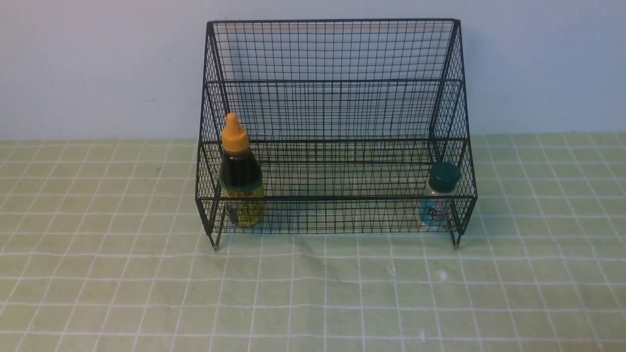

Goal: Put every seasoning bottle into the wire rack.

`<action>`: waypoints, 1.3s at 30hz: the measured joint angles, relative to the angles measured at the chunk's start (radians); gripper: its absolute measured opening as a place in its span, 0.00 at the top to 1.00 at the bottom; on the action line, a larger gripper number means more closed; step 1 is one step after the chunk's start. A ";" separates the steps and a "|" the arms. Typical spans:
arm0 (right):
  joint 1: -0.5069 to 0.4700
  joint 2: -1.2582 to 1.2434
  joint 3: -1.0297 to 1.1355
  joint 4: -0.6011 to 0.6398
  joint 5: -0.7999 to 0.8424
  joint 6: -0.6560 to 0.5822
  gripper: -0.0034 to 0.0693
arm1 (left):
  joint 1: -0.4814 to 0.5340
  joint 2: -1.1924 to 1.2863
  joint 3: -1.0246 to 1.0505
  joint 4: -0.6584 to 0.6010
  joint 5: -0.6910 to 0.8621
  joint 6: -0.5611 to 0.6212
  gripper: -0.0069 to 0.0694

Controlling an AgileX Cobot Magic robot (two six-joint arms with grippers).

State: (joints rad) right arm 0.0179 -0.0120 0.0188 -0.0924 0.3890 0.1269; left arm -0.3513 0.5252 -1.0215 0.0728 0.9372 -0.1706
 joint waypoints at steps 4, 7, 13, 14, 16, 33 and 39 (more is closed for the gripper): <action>0.000 0.000 0.000 0.000 0.000 0.000 0.97 | 0.000 -0.056 0.081 -0.001 0.000 -0.002 0.92; 0.000 0.000 0.000 0.000 0.000 0.000 0.97 | 0.000 -0.083 0.101 0.001 -0.001 -0.002 0.92; 0.000 0.000 0.000 0.000 0.000 0.000 0.97 | 0.000 -0.113 0.102 0.007 -0.011 0.002 0.92; 0.000 0.000 0.000 0.000 0.000 0.000 0.97 | 0.000 -0.117 0.102 0.011 -0.013 0.002 0.92; 0.000 0.000 0.000 0.000 0.000 0.000 0.97 | 0.000 -0.128 0.110 0.015 -0.026 0.003 0.92; 0.000 0.000 0.000 0.000 -0.001 0.001 0.97 | 0.297 -0.537 0.897 -0.094 -0.498 0.124 0.92; 0.000 0.000 0.000 0.001 -0.001 0.001 0.97 | 0.302 -0.537 1.022 -0.091 -0.505 0.157 0.92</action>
State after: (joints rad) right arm 0.0179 -0.0120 0.0188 -0.0916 0.3879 0.1277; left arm -0.0496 -0.0114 0.0000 -0.0178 0.4322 -0.0134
